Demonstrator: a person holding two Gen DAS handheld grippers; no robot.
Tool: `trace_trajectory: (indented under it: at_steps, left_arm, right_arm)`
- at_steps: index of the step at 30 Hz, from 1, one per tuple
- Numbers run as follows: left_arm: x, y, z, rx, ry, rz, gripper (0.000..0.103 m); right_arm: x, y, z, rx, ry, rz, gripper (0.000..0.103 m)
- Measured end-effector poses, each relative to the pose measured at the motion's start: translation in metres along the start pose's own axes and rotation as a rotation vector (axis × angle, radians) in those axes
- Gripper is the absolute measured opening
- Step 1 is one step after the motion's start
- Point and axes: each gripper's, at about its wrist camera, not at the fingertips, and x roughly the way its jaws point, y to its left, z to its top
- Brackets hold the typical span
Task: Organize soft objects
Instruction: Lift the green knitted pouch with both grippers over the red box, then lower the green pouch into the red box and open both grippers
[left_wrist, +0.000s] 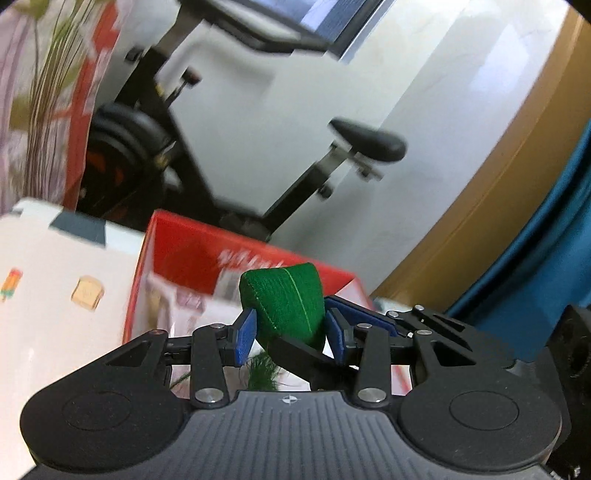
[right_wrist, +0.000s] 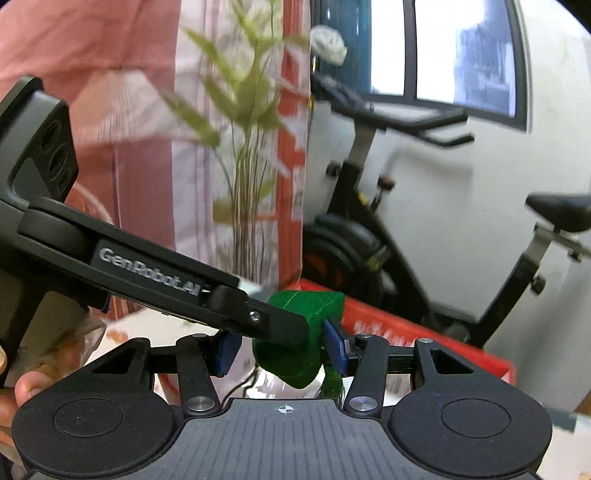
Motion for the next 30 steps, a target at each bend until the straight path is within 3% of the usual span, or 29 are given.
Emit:
trace_trajectory:
  at_steps: [7,14,30]
  left_arm:
    - [0.028,0.015,-0.01,0.008,0.066,0.041,0.043]
    - [0.013,0.002,-0.018,0.151,0.019,0.135,0.046]
    - [-0.055,0.002,-0.056,0.24,-0.041,0.26,0.047]
  right_arm:
    - [0.031,0.002,-0.035,0.048,0.108,0.003,0.046]
    - [0.036,-0.011,-0.054,0.104,0.176,-0.06,0.048]
    - [-0.043,-0.049,-0.088,0.289,0.054,-0.151,0.051]
